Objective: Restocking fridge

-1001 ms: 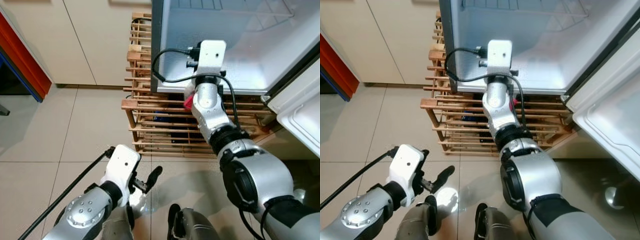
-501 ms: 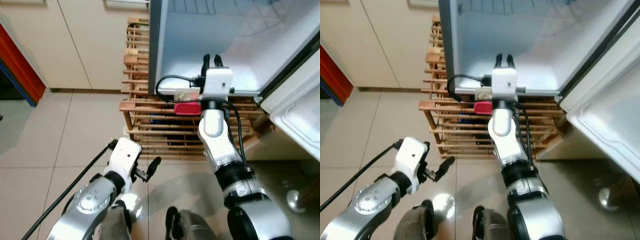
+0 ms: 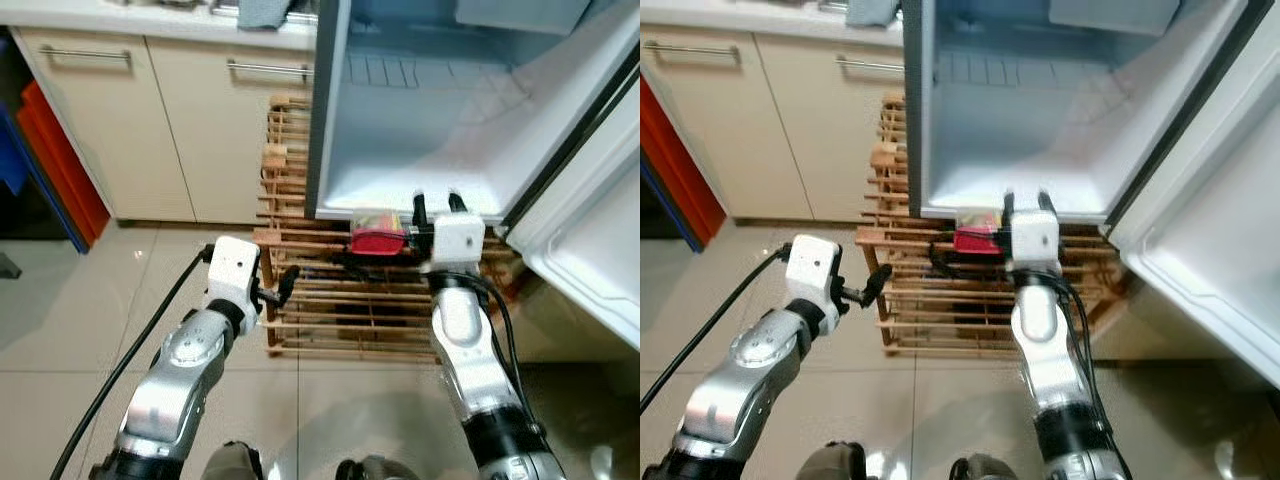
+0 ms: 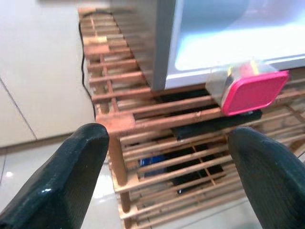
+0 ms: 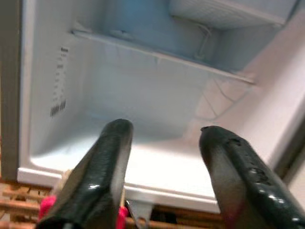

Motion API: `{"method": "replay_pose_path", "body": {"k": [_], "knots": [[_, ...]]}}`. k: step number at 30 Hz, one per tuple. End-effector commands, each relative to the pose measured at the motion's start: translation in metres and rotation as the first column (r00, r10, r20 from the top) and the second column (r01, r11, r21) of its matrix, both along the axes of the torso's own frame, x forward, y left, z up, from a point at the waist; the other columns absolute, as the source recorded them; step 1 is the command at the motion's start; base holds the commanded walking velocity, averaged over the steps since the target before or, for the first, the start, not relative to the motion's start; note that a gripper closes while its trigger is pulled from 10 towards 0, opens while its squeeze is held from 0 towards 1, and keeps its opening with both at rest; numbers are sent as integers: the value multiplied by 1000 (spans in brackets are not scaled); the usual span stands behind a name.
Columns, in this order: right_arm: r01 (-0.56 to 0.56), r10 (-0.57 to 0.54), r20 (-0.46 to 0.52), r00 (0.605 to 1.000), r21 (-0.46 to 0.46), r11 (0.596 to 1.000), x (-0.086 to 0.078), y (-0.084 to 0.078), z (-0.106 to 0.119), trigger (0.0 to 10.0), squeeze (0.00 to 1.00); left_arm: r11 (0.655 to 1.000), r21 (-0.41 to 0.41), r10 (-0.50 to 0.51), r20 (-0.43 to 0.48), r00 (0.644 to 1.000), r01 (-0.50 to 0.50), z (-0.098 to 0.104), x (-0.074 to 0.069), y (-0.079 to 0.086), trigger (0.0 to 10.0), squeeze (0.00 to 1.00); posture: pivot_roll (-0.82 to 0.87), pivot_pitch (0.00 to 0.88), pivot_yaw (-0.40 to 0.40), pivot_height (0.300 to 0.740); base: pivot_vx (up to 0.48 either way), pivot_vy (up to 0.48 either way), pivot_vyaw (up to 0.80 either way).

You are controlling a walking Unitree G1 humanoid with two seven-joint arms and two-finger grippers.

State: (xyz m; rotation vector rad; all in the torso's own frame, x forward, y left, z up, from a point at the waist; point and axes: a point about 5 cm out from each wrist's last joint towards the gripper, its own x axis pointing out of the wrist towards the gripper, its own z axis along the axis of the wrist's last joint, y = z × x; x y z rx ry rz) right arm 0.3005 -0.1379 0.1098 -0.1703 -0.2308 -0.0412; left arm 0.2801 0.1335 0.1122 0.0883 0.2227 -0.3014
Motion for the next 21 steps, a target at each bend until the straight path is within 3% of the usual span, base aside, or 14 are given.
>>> {"method": "replay_pose_path", "body": {"k": [1,5,7,10,15,20,21], "knots": [[-2,2,19,1000,7,1000,-2,-6,6,10000,1000,1000,5,-4,13,1000,4,0,4,-2,10000,0,-5,0,-39,740,0,0,0],[2,0,-38,999,51,999,-9,-18,-6,10000,1000,999,-3,33,35,999,-33,1,8,3,10000,0,-17,0,-33,740,0,0,0],[38,-20,-130,991,137,990,-13,-31,-21,10000,1000,999,-10,46,62,997,-45,3,10,5,10000,0,-19,0,-26,740,0,0,0],[69,-27,-229,973,179,981,-17,-42,-40,10000,1000,999,42,-1,146,989,-6,12,15,-2,10000,0,-19,0,-20,740,0,0,0],[-4,34,-202,979,145,989,-16,-31,-38,10000,1000,998,37,-49,181,982,43,20,18,-12,10000,0,-21,0,-11,740,0,0,0],[-88,113,-249,962,109,990,-18,-21,-44,10000,1000,991,68,-131,228,965,118,27,19,-24,10000,0,-26,0,-2,740,0,0,0],[-102,123,-234,964,98,990,-17,-20,-42,10000,961,991,69,-132,228,965,119,26,20,-24,10000,0,-32,0,1,740,0,0,0]]}}
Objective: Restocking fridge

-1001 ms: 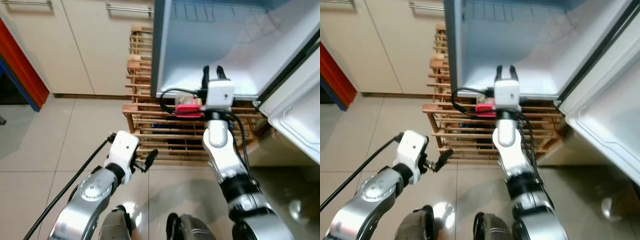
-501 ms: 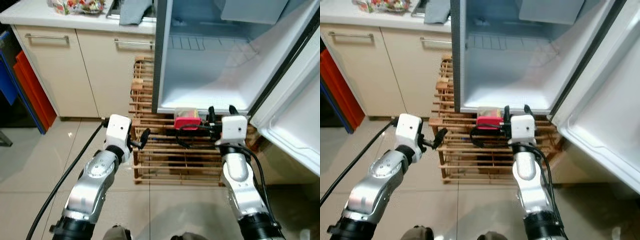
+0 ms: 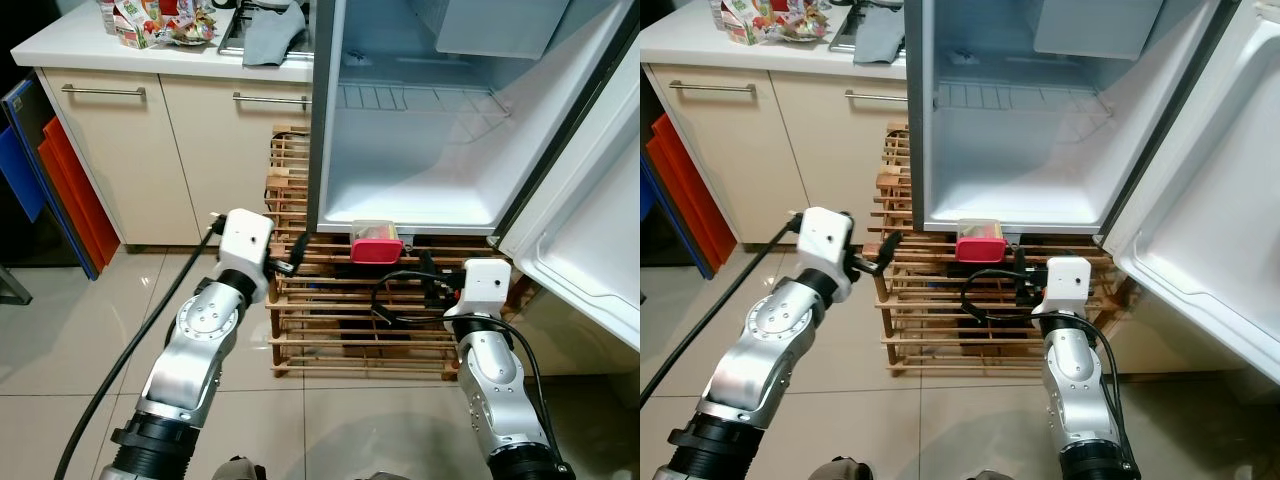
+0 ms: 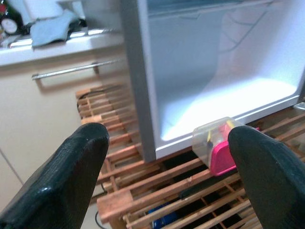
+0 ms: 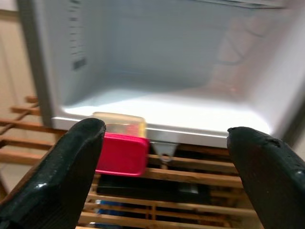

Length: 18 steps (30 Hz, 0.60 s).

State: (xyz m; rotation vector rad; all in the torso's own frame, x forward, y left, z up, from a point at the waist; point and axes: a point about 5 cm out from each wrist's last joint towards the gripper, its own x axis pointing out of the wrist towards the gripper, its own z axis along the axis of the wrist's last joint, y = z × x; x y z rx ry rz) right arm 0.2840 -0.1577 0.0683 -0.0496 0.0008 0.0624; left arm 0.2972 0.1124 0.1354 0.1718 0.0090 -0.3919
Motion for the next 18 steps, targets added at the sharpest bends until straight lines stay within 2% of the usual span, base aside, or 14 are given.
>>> {"method": "replay_pose_path", "body": {"k": [1,5,6,7,11,14,18], "knots": [[-26,27,10,1000,-33,999,-1,0,2,10000,0,1000,13,-15,12,1000,15,1,3,-2,10000,0,-32,0,1,740,0,0,0],[-35,36,25,999,-39,999,-2,0,4,10000,0,1000,-2,-9,-8,1000,9,-3,3,0,10000,0,-43,0,4,740,0,0,0],[-26,28,35,999,-42,999,-3,-4,6,10000,0,999,-49,-2,-51,999,0,-11,2,-2,10000,0,-57,0,5,740,0,0,0],[-26,28,35,999,-42,999,-3,-4,6,10000,0,999,-49,-2,-51,999,0,-11,2,-2,10000,0,-57,0,5,740,0,0,0],[-15,17,44,999,-50,999,-4,-8,7,10000,0,997,-81,-21,-68,997,15,-15,2,-9,10000,0,-70,0,8,740,302,0,0],[-6,10,48,999,-75,997,-2,-10,9,10000,0,992,-112,-59,-60,996,52,-13,4,-15,10000,0,-77,0,9,740,120,405,0],[-7,10,37,999,-81,997,-2,-12,8,10000,0,991,-114,-73,-60,996,66,-13,5,-17,10000,0,-79,0,9,740,0,478,-600]]}}
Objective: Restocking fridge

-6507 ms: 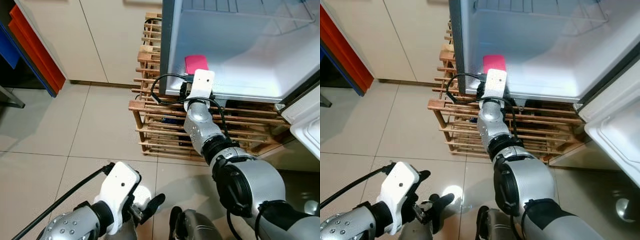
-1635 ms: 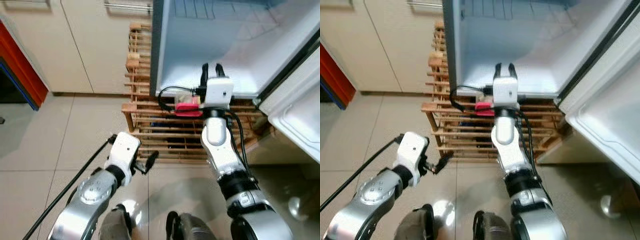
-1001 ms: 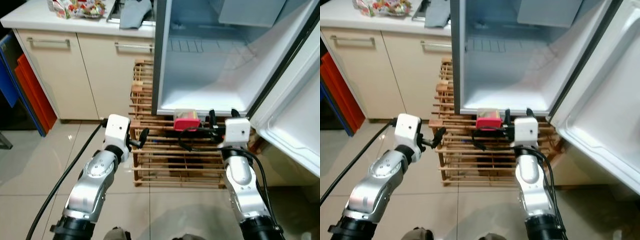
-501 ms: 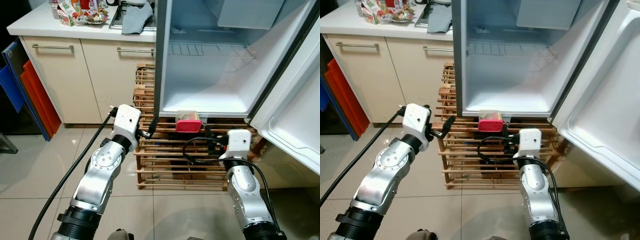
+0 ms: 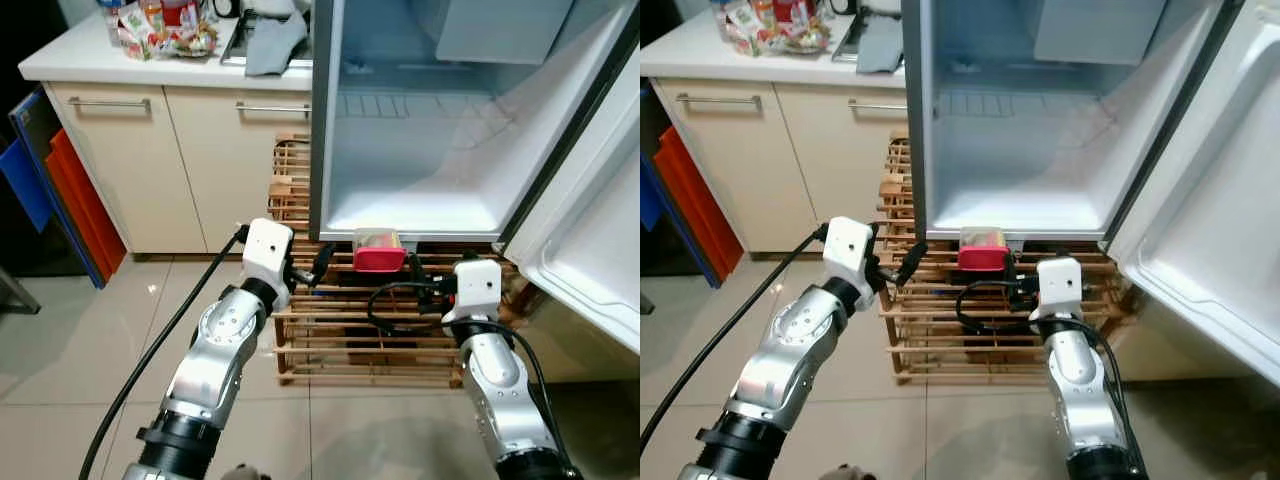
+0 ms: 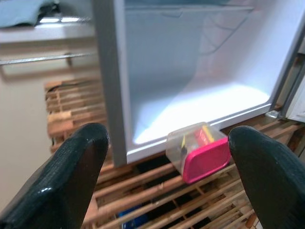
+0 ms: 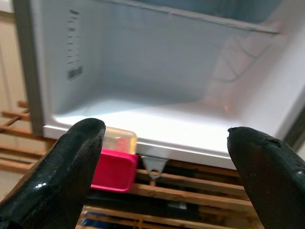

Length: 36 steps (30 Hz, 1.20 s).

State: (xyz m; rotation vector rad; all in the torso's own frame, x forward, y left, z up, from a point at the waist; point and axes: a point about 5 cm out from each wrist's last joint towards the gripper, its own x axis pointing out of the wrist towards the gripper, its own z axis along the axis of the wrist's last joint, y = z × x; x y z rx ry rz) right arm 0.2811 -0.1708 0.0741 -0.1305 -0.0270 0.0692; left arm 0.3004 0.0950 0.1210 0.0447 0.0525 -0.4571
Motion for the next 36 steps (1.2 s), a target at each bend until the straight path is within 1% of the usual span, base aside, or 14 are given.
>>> {"method": "replay_pose_path", "body": {"k": [1,7,8,18,19,21,29,31,33,34,36], "knots": [[1,-1,5,1000,-1,1000,1,0,2,10000,0,1000,3,-12,9,1000,11,2,3,0,10000,0,-81,0,9,740,0,480,-744],[6,-6,-2,1000,2,1000,0,-3,-1,10000,0,1000,0,-19,10,1000,19,1,4,-2,10000,0,-82,0,7,740,0,480,-739],[7,-7,-4,1000,0,1000,0,-4,-1,10000,0,1000,1,-18,11,1000,18,1,6,-2,10000,0,-83,0,5,740,0,480,-738],[21,-21,-22,1000,-3,1000,1,-7,-4,10000,0,999,28,-33,-1,999,33,-2,9,-4,10000,0,-82,0,5,740,0,480,-744],[19,-20,-29,999,-3,1000,-1,-6,-6,10000,0,997,66,-37,-5,999,37,-6,7,-4,10000,0,-80,0,6,740,0,0,-750],[28,-28,-28,999,-1,1000,-1,-5,-7,10000,0,996,74,-39,-6,999,39,-9,6,-5,10000,0,-80,0,5,740,0,0,-669],[42,-42,-14,999,-4,999,2,-6,-4,10000,0,997,62,-47,4,999,47,-7,6,-6,10000,0,-80,0,8,740,0,0,-73],[50,-50,-7,999,-9,999,5,-4,-3,10000,0,996,44,-81,22,997,80,-4,6,-8,10000,0,-80,0,8,740,0,0,0],[55,-55,-4,998,-11,998,6,-4,-2,10000,0,995,38,-93,29,995,92,-2,6,-9,10000,0,-80,0,8,740,0,0,0],[63,-63,1,998,-16,998,7,-4,-1,10000,0,993,47,-110,36,993,108,-1,6,-11,10000,0,-81,0,9,740,458,0,0],[63,-63,1,998,-16,998,7,-4,-1,10000,0,993,47,-110,36,993,108,-1,6,-11,10000,0,-81,0,9,740,458,0,0]]}}
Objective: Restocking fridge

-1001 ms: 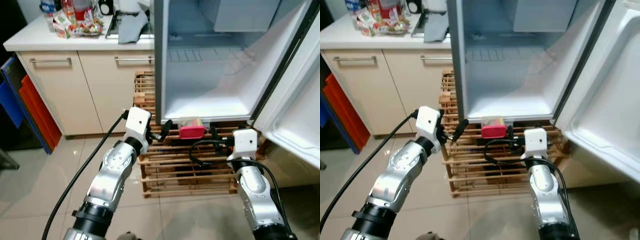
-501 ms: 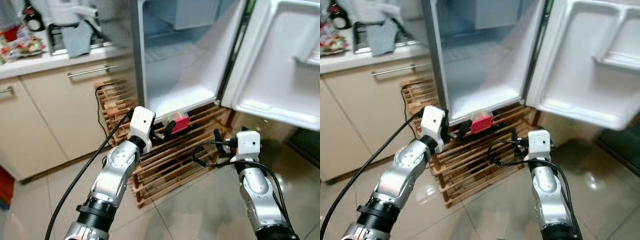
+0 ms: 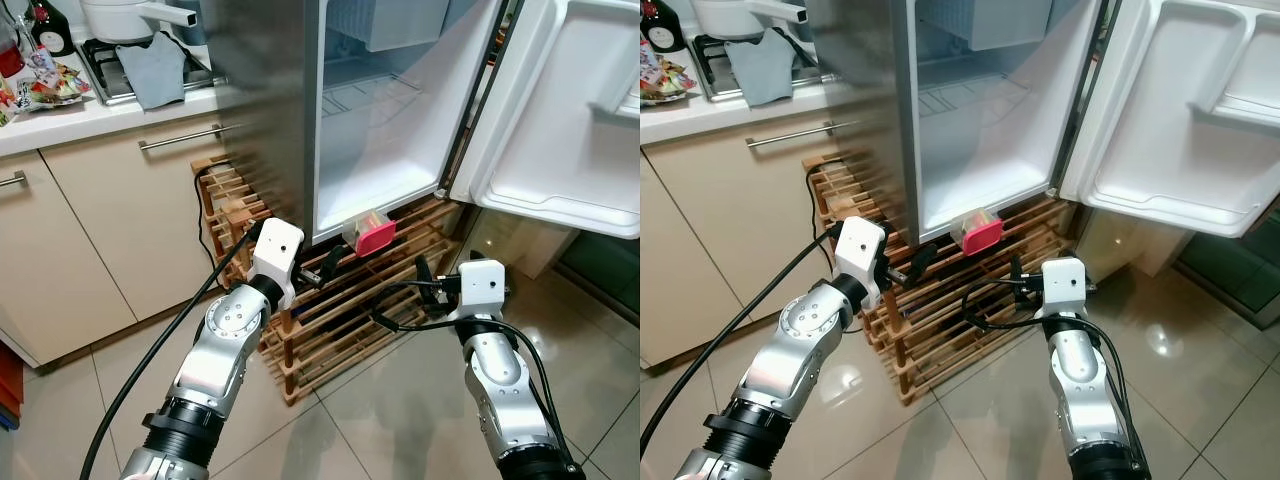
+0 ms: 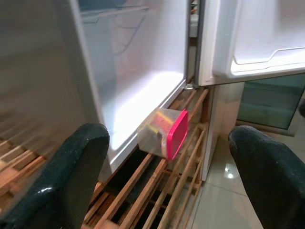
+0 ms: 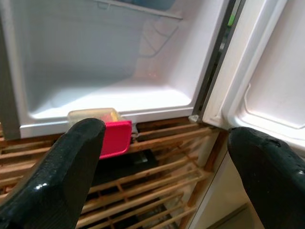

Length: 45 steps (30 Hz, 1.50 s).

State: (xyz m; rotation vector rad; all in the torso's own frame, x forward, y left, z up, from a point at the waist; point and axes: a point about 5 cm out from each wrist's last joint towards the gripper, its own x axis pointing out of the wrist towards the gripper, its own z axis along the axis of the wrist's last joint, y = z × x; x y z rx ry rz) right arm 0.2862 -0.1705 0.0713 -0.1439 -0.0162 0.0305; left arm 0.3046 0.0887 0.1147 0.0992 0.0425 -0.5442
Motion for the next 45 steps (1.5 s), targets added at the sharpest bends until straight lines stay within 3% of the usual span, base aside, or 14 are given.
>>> {"method": "replay_pose_path", "body": {"k": [1,9,24,26,32,45], "knots": [[27,-27,10,1000,-6,1000,2,-5,2,10000,0,1000,-6,-28,19,999,28,5,2,-5,10000,0,-81,0,9,740,454,0,0],[56,-57,-14,998,-46,997,5,-4,3,10000,0,1000,2,-13,19,1000,13,5,3,-4,10000,0,-90,0,15,730,285,0,0],[91,-96,-54,994,-80,993,5,-9,-2,10000,12,1000,3,-7,20,1000,7,3,6,-5,10000,0,-101,0,12,655,0,0,0],[90,-94,-51,994,-81,993,5,-9,-2,10000,173,1000,1,-10,21,1000,10,4,6,-5,10000,0,-101,0,12,645,0,0,0],[100,-101,-11,995,-83,992,5,-9,2,10000,106,1000,-6,-7,33,999,7,5,6,-4,10000,0,-98,0,13,635,240,0,0],[137,-139,-20,990,-79,987,2,-18,0,10000,98,999,-37,14,35,999,-12,2,6,3,10000,0,-97,0,9,635,480,0,0]]}}
